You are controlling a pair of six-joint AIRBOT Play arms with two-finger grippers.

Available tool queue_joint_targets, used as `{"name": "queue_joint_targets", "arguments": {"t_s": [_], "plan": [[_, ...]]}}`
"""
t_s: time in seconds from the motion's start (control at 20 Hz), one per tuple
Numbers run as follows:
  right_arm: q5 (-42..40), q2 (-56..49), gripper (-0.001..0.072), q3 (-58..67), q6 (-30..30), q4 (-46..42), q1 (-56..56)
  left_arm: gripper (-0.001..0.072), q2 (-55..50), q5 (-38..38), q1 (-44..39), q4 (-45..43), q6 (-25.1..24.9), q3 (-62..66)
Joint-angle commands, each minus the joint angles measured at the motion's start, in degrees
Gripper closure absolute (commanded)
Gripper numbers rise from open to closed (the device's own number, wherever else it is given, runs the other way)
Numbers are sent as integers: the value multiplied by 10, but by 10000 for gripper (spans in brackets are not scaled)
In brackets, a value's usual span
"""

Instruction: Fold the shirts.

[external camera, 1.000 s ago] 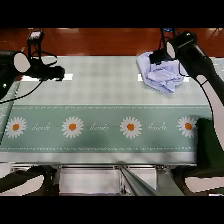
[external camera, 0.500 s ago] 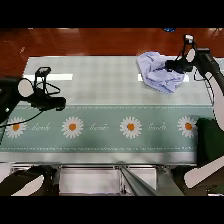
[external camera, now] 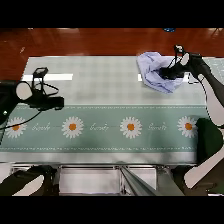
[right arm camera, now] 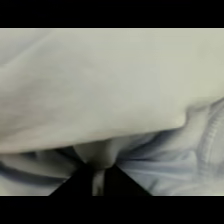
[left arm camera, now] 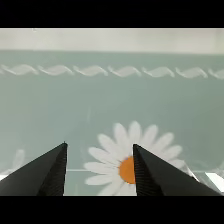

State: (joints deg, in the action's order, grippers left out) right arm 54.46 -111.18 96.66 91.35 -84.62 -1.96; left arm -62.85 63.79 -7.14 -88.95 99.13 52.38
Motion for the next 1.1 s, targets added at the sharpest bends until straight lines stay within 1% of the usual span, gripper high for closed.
{"name": "queue_joint_targets", "arguments": {"t_s": [0.0, 0.1, 0.25, 0.35, 0.45, 0.65, 0.75, 0.85, 0.95, 1.05], "plan": [[80, 4, 678, 55, -33, 4, 2, 202, 11, 54, 50, -12, -9, 47], [90, 35, 678, 106, -40, 6, 2, 202, 48, 49, 74, -11, -9, 56], [65, 115, 678, 161, -47, 26, 3, 202, 115, 44, 74, 1, -9, 54], [33, 186, 679, 172, -52, 40, 3, 202, 151, 41, 66, 24, -9, 45], [16, 254, 679, 172, -75, 71, 3, 202, 182, 37, 51, 41, -9, 31], [-13, 359, 679, 172, -121, 140, 3, 202, 237, 2, 11, 104, -9, -33], [-21, 399, 679, 172, -138, 166, 3, 203, 251, -19, -4, 110, -7, -64], [-24, 433, 679, 172, -160, 196, 3, 203, 253, -40, -4, 110, 22, -82], [-23, 460, 679, 172, -173, 222, 3, 203, 253, -52, -4, 110, 22, -87], [0, 481, 679, 172, -186, 267, 3, 203, 253, -54, -4, 110, 21, -87]]}}
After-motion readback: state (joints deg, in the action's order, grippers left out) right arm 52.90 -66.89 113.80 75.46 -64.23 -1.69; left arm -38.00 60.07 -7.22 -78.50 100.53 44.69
